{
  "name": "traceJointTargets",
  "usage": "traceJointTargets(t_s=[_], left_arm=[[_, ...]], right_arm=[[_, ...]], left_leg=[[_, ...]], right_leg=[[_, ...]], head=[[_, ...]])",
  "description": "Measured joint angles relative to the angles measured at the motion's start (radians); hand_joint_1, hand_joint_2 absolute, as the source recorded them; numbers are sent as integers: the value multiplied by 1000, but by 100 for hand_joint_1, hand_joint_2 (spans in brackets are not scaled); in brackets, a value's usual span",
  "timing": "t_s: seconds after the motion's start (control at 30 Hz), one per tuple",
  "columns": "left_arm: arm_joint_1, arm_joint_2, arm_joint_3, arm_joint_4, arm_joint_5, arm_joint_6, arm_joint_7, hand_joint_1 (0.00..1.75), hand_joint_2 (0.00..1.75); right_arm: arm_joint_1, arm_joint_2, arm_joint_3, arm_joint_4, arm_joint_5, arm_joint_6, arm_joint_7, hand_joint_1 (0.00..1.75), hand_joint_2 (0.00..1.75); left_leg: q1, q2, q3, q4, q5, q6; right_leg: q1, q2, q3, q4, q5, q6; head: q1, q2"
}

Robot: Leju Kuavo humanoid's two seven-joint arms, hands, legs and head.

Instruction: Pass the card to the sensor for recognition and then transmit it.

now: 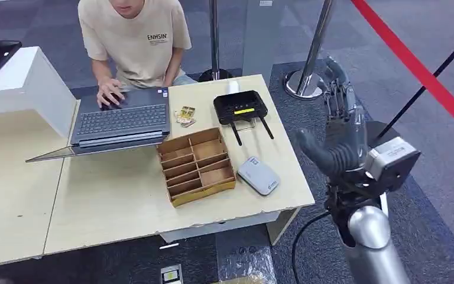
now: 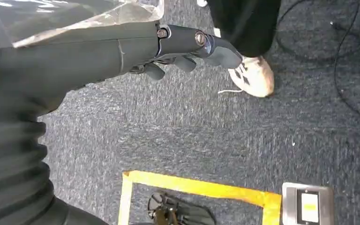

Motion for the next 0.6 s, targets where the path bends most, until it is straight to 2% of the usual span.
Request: traceJointTargets(t_s=[0.03,0.2,0.47,0.53,0.6], left_arm=[[0,-4,0,0,-2,3,3,0,0],[-1,-14,0,0,3,3,10,0,0],[-5,-35,0,0,11,-7,-19,0,0],[-1,-35,0,0,12,-6,-5,0,0],[1,-33,0,1,4,-1,38,0,0]], right_arm=[[0,-2,-2,3,-4,5,1,0,0],[-6,-6,-5,17,-14,9,-2,0,0],[-6,-15,-33,13,-47,26,21,0,0],[1,-18,-40,1,-44,26,37,0,0],[16,-21,-48,-4,-55,26,39,0,0]], left_leg=[[0,0,0,0,0,0],[0,0,0,0,0,0],[0,0,0,0,0,0],[0,0,0,0,0,0],[0,0,0,0,0,0]], right_leg=[[0,0,0,0,0,0],[0,0,0,0,0,0],[0,0,0,0,0,0],[0,0,0,0,0,0],[0,0,0,0,0,0]], head=[[0,0],[0,0],[0,0],[0,0],[0,0]])
